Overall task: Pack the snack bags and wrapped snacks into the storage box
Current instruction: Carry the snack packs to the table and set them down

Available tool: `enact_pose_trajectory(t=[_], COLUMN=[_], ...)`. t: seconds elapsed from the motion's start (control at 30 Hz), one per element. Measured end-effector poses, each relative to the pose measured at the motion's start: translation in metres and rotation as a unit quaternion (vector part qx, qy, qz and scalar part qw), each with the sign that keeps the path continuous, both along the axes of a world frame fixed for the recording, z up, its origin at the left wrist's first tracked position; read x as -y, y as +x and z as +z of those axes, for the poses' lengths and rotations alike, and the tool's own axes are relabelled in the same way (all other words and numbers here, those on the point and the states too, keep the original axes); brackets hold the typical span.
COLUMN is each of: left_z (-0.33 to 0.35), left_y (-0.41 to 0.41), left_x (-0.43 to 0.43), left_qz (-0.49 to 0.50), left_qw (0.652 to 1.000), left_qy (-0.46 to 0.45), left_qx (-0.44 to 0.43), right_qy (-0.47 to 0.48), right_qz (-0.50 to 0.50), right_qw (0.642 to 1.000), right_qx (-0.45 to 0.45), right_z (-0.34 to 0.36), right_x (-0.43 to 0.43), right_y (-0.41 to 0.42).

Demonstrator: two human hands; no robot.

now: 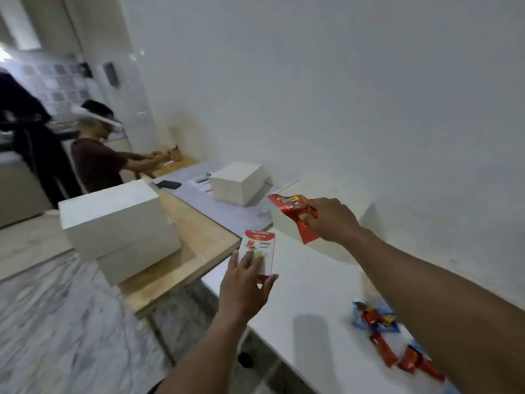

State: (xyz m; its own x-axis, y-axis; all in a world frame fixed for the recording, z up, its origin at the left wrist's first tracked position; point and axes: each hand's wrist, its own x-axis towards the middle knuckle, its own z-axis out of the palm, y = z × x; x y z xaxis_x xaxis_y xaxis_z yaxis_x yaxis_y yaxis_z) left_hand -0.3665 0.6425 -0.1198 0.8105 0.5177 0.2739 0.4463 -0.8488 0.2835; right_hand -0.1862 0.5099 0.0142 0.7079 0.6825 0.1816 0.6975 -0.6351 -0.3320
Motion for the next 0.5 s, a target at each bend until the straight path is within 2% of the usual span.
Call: enact_pose_trajectory(t=[0.1, 0.23, 0.37, 0.5], left_z=[-0.019, -0.056, -0.111, -0.169], left_y=[-0.063, -0.135, -0.191, -0.224], left_x=[-0.053, -0.081, -0.080, -0.060], left_qz=[0.115, 0.236, 0.326, 0.372], left_qw=[0.993, 0.970, 0.940, 0.913], left_qy=[-0.013, -0.046, -0.079, -0.122], left_qx=[-0.031, -0.045, -0.071, -0.112], right_qy=[-0.009, -0.057, -0.109, -0.168], right_qz=[0.103, 0.233, 0.332, 0.387], right_qw=[0.995, 0.971, 0.937, 0.906], right_qx=[-0.006, 0.005, -0.003, -0.020], right_z=[-0.031, -0.093, -0.180, -0.264], right_x=[-0.081, -0.151, -0.180, -0.183], right_y=[-0.041, -0.093, -0.135, -0.161])
